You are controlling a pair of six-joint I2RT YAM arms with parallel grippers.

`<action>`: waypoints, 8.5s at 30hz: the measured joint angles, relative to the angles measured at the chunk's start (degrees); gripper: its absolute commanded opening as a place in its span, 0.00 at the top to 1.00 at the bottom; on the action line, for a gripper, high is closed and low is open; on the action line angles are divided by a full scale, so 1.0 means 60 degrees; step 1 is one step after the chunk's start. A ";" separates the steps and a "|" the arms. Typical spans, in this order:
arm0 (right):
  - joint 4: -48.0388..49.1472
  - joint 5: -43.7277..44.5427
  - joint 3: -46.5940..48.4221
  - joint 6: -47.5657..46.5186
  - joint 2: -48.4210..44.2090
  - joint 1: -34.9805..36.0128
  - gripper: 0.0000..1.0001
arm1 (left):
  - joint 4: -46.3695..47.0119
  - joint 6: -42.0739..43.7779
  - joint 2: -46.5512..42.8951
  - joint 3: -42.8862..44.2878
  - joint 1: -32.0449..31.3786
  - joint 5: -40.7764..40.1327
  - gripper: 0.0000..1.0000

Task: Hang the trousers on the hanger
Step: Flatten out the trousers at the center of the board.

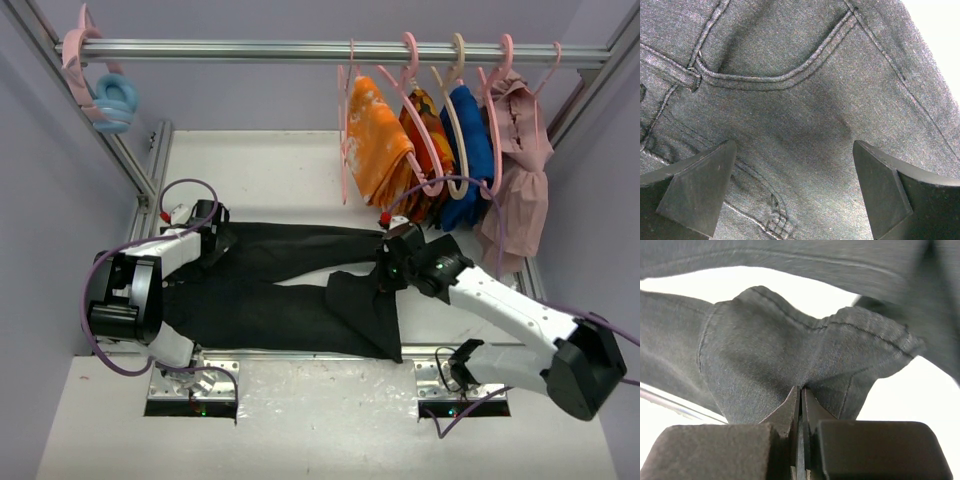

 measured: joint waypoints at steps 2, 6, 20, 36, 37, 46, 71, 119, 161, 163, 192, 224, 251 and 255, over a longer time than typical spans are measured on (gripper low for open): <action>-0.0411 0.0484 -0.0087 0.0115 -0.0703 0.0005 1.00 | -0.0003 0.0002 0.0000 0.0000 0.0000 -0.0003 0.00; -0.1939 0.1662 -0.0152 0.0469 -0.2843 0.0021 1.00 | -0.0004 0.0002 0.0000 0.0000 0.0000 -0.0004 0.00; -0.7112 0.4753 0.2236 0.1124 -0.4511 0.0024 1.00 | -0.0386 -0.0284 -0.0288 0.0077 0.0000 -0.0043 0.00; -0.8508 0.5769 0.4774 0.1584 -0.2921 0.0028 0.24 | -0.2190 -0.0819 -0.2069 0.1214 0.0000 -0.0752 0.00; -0.8498 0.5755 0.4969 0.1494 -0.2933 0.0028 0.23 | -0.2355 -0.0861 -0.2158 0.1327 0.0000 -0.0832 0.00; -0.6005 0.3639 0.2745 -0.0274 -0.1789 0.0015 0.29 | -0.2826 -0.1009 -0.2141 0.1737 0.0000 -0.0622 0.00; -0.1251 0.0694 -0.3027 0.1304 -0.2532 -0.5653 0.01 | -0.3804 -0.1454 -0.3984 0.0685 0.0705 -0.1298 0.00; 0.2001 0.2443 0.0721 -0.3506 0.2183 -0.3699 1.00 | 0.1690 0.0884 -0.1086 -0.0612 -0.2867 0.3533 0.00; -0.5037 0.2692 0.6251 -0.3916 0.4275 -0.2704 0.40 | 0.0340 0.0658 -0.0721 -0.0489 -0.2867 0.0733 0.00; -0.4489 0.3007 0.5473 -0.3629 0.3553 -0.2704 0.39 | -0.0112 0.0313 -0.0721 -0.0344 -0.2867 0.0224 0.00; -0.1398 0.3141 0.1075 -0.3824 0.3994 -0.0827 0.41 | -0.1899 -0.2290 0.0022 0.0200 -0.2828 -0.0975 0.00; -0.5521 0.3506 0.1951 -0.2895 0.0555 -0.0094 0.86 | -0.1776 -0.1795 0.0866 0.1076 -0.1609 -0.0469 0.00; -0.1789 0.0959 0.0907 -0.2516 -0.3167 -0.0092 0.10 | -0.5511 -0.2615 0.4257 0.7788 -0.0317 -0.1611 0.04; -0.1727 0.1072 0.0663 -0.2467 -0.3932 -0.0092 0.09 | -0.6169 -0.2928 0.5342 0.8433 -0.0214 -0.1836 0.24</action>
